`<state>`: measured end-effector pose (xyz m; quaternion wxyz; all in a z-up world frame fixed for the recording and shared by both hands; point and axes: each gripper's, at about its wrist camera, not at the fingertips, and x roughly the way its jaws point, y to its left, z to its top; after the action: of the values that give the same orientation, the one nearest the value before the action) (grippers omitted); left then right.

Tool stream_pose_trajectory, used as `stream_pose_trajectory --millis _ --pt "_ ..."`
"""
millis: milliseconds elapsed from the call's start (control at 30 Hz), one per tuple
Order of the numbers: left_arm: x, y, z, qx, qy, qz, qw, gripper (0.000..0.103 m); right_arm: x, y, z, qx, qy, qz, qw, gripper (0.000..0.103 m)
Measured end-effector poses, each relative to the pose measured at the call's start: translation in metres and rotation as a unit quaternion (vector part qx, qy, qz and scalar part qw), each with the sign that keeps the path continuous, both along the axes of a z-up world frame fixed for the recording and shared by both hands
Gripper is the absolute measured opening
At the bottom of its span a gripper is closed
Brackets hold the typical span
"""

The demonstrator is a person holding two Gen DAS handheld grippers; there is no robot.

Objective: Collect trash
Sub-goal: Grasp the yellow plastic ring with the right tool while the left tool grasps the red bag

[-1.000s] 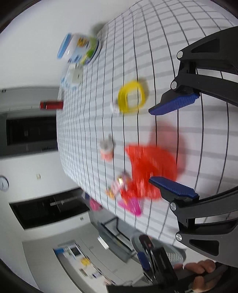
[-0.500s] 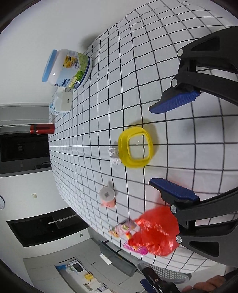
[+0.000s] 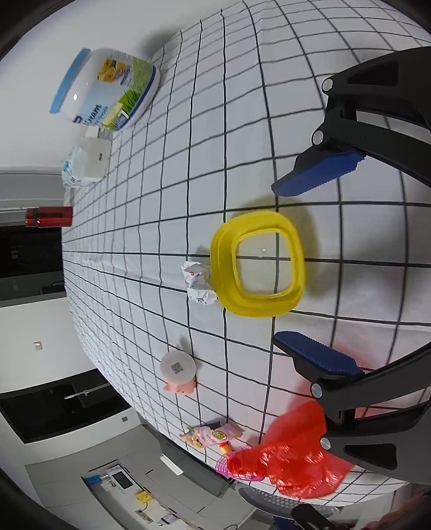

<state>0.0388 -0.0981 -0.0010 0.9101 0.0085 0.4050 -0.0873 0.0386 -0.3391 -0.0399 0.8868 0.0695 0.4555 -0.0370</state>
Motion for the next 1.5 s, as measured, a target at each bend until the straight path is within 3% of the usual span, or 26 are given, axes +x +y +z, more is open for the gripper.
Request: stream_pose_trajectory --millis 600,733,1233,1500 --pt "0.003 -0.014 -0.007 0.012 0.006 -0.002 0.9999 0.096 0.028 0.000 -0.018 -0.020 0.013 0.005 1.000 0.079" --pt "0.004 -0.015 -0.009 0.011 0.010 -0.002 0.9999 0.096 0.025 0.004 -0.014 -0.028 0.000 0.011 1.000 0.069" --pt "-0.007 -0.025 0.000 0.001 -0.010 -0.022 0.9997 0.096 -0.011 -0.021 0.006 0.038 -0.061 -0.024 0.997 0.069" --pt "0.011 -0.046 -0.021 0.004 0.010 -0.037 0.9993 0.096 -0.018 -0.022 0.006 0.051 -0.069 -0.019 0.996 0.069"
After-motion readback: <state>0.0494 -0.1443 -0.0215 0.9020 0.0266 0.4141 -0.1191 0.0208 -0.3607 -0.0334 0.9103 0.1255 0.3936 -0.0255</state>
